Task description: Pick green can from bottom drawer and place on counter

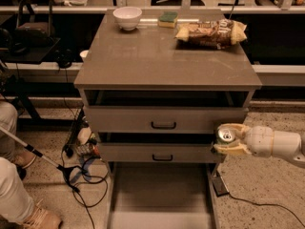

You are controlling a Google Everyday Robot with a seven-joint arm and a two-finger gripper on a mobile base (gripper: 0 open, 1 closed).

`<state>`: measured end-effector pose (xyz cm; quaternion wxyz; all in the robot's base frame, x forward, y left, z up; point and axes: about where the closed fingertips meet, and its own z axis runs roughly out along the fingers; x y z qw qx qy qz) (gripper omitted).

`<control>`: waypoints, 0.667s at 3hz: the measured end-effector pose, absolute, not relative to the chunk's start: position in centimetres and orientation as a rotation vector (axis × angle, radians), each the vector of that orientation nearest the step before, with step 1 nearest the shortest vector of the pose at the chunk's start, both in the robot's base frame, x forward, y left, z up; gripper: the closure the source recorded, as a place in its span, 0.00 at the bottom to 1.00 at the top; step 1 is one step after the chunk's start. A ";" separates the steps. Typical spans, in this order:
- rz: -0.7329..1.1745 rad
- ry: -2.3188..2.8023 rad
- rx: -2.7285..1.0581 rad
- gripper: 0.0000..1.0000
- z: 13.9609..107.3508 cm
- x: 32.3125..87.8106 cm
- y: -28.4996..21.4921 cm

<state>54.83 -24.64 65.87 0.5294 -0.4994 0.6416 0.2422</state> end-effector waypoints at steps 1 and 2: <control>0.578 1.532 -1.193 1.00 65.9 54.8 -24.6; 0.546 1.546 -1.175 1.00 69.1 55.0 -25.1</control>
Offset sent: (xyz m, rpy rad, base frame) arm 0.0042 -0.0257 0.1270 -0.0394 -0.0307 -0.1308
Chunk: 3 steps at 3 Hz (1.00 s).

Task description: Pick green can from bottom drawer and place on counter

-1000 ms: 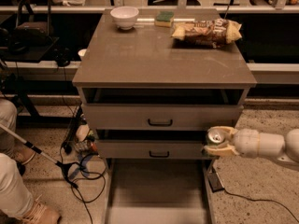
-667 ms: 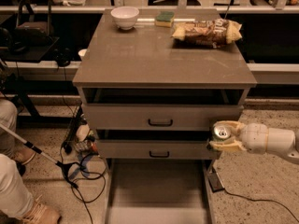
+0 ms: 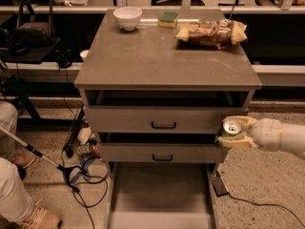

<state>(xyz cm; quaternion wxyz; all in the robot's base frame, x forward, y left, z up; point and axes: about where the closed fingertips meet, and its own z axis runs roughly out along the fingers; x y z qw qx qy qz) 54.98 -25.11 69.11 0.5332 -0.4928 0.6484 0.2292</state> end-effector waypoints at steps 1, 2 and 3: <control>0.476 1.609 -1.136 1.00 75.0 55.6 -26.6; 0.438 1.663 -1.080 1.00 80.2 56.4 -28.3; 0.417 1.717 -1.001 1.00 84.9 57.3 -30.0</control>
Offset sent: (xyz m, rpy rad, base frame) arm 0.0234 -0.0627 0.1763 -0.0501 0.0556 -0.2445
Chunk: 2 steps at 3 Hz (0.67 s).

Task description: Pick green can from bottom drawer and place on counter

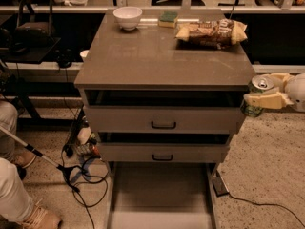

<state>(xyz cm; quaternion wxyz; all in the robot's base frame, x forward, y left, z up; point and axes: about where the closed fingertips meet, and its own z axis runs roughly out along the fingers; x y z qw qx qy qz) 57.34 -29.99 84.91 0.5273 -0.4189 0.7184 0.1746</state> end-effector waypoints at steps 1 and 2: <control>0.417 1.716 -1.002 1.00 84.9 57.4 -30.0; 0.412 1.687 -0.978 1.00 88.1 57.8 -30.2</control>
Offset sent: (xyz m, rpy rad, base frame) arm 0.0094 -0.0128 0.0851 0.0550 -0.0766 -0.0382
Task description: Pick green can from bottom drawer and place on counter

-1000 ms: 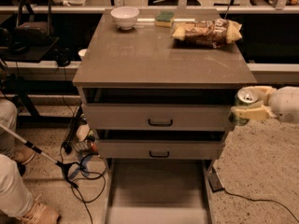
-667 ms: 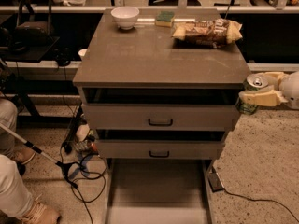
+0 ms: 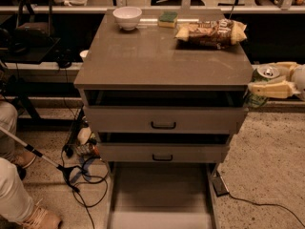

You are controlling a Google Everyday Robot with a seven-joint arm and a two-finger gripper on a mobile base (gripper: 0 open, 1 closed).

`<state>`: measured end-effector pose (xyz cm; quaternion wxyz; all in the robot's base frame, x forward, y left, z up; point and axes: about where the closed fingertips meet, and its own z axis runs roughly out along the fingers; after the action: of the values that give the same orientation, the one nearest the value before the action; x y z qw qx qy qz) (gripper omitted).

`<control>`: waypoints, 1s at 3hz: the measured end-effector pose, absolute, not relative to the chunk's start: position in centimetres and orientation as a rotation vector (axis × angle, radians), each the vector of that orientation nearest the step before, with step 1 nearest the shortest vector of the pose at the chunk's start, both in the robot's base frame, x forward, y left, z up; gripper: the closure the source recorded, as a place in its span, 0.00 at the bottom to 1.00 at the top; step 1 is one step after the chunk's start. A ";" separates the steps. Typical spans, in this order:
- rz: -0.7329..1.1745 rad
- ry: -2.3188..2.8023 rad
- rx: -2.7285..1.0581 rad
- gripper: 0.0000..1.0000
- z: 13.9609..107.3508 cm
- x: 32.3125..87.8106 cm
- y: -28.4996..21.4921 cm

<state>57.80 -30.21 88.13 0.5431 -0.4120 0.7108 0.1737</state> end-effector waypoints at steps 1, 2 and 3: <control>0.397 1.666 -0.946 1.00 92.9 58.6 -29.9; 0.380 1.678 -0.941 1.00 95.1 60.4 -28.2; 0.365 1.709 -0.958 1.00 96.0 63.3 -25.9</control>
Offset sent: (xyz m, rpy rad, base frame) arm 0.0511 0.0404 0.1013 -0.0092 -0.0236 -0.0649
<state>63.28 -25.85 95.96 0.5434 -0.4036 0.7199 0.1537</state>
